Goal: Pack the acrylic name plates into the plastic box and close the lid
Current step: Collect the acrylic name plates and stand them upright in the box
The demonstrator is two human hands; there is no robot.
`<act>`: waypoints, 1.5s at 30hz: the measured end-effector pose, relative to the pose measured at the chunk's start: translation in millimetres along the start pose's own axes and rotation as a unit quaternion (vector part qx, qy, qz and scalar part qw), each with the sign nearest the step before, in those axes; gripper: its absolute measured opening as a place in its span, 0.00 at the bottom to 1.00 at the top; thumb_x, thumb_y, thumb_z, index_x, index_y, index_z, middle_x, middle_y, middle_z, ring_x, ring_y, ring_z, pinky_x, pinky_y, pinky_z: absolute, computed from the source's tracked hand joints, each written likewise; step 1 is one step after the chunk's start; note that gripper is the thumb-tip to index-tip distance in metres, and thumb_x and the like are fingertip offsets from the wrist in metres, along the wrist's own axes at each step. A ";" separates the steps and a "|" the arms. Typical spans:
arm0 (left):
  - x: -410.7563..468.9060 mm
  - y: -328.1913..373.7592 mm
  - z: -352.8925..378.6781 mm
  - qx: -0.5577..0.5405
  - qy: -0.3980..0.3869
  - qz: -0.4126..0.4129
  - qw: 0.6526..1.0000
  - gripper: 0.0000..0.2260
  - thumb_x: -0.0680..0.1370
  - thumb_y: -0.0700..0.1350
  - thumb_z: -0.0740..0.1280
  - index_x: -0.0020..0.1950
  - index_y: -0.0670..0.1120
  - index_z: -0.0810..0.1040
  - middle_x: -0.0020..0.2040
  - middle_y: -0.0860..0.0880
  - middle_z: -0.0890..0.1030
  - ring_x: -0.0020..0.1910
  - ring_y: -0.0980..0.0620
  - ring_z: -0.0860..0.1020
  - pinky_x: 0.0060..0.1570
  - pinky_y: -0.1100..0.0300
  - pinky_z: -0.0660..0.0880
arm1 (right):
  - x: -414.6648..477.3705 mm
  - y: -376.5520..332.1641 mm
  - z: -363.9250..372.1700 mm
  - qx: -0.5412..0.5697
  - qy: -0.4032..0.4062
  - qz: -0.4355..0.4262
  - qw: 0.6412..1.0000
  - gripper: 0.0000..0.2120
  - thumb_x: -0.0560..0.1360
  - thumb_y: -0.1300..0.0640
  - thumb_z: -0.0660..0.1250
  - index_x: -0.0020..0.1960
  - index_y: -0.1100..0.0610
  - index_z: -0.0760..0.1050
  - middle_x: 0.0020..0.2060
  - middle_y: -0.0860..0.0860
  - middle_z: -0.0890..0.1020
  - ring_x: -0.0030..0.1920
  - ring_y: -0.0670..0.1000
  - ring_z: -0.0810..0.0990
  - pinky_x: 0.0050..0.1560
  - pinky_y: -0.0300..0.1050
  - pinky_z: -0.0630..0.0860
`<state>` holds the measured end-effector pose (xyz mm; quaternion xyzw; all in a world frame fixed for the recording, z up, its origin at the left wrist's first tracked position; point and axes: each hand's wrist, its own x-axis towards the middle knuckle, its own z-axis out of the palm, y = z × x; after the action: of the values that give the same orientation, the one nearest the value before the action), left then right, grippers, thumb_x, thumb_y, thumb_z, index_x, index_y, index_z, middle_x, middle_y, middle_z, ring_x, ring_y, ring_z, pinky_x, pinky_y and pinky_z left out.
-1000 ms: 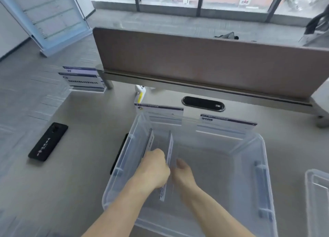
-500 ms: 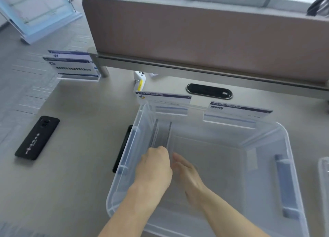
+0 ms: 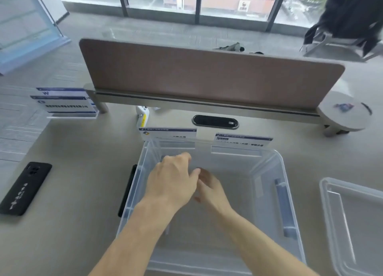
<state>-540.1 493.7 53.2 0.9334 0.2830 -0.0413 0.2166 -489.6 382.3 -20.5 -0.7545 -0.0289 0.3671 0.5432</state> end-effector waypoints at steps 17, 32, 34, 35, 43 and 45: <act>68.4 135.5 -134.0 -0.236 0.092 0.111 0.961 0.09 0.80 0.49 0.70 0.59 0.50 0.84 0.51 0.56 0.86 0.47 0.62 0.82 0.44 0.72 0.72 | -48.4 -213.4 -206.1 -0.031 0.145 -0.272 0.951 0.16 0.77 0.52 0.69 0.64 0.46 0.77 0.58 0.43 0.82 0.57 0.44 0.82 0.63 0.54 0.79; 170.1 87.7 24.9 -0.023 -0.157 0.056 0.986 0.23 0.77 0.51 0.73 0.72 0.51 0.74 0.70 0.50 0.77 0.68 0.50 0.76 0.58 0.60 0.72 | 106.7 -67.3 -247.2 -0.117 0.107 -0.064 0.985 0.26 0.74 0.53 0.74 0.70 0.50 0.71 0.62 0.49 0.78 0.62 0.51 0.79 0.62 0.50 0.77; 183.8 82.4 33.9 -0.012 -0.187 0.066 0.980 0.27 0.76 0.51 0.74 0.75 0.52 0.72 0.73 0.50 0.74 0.69 0.49 0.75 0.59 0.58 0.73 | 125.3 -45.5 -250.2 -0.126 0.089 -0.025 0.988 0.30 0.73 0.56 0.75 0.72 0.50 0.68 0.64 0.50 0.76 0.64 0.53 0.77 0.60 0.49 0.76; 188.9 79.7 34.9 -0.013 -0.196 0.071 0.978 0.29 0.76 0.52 0.75 0.75 0.53 0.72 0.73 0.50 0.74 0.69 0.49 0.75 0.57 0.58 0.73 | 131.5 -36.0 -252.9 -0.134 0.090 -0.016 0.987 0.32 0.73 0.57 0.75 0.73 0.51 0.66 0.65 0.51 0.76 0.64 0.54 0.77 0.61 0.49 0.76; 223.1 63.2 76.7 -0.025 -0.254 0.117 0.960 0.26 0.72 0.49 0.79 0.69 0.54 0.77 0.66 0.57 0.78 0.63 0.55 0.79 0.56 0.61 0.72 | 176.2 12.2 -248.4 -0.173 0.095 -0.010 0.980 0.28 0.71 0.60 0.77 0.68 0.49 0.74 0.64 0.45 0.79 0.63 0.50 0.80 0.62 0.47 0.76; 231.1 61.8 85.0 -0.007 -0.263 0.134 0.955 0.18 0.74 0.47 0.77 0.63 0.53 0.82 0.61 0.57 0.82 0.57 0.54 0.81 0.58 0.59 0.76 | 184.2 18.1 -242.5 -0.178 0.102 -0.020 0.979 0.25 0.71 0.60 0.76 0.65 0.48 0.75 0.62 0.43 0.80 0.62 0.50 0.79 0.64 0.49 0.75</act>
<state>-309.1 529.2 -46.2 0.9174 0.0881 -0.2544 0.2932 -219.8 262.7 -98.0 -0.8720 -0.0530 0.2663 0.4074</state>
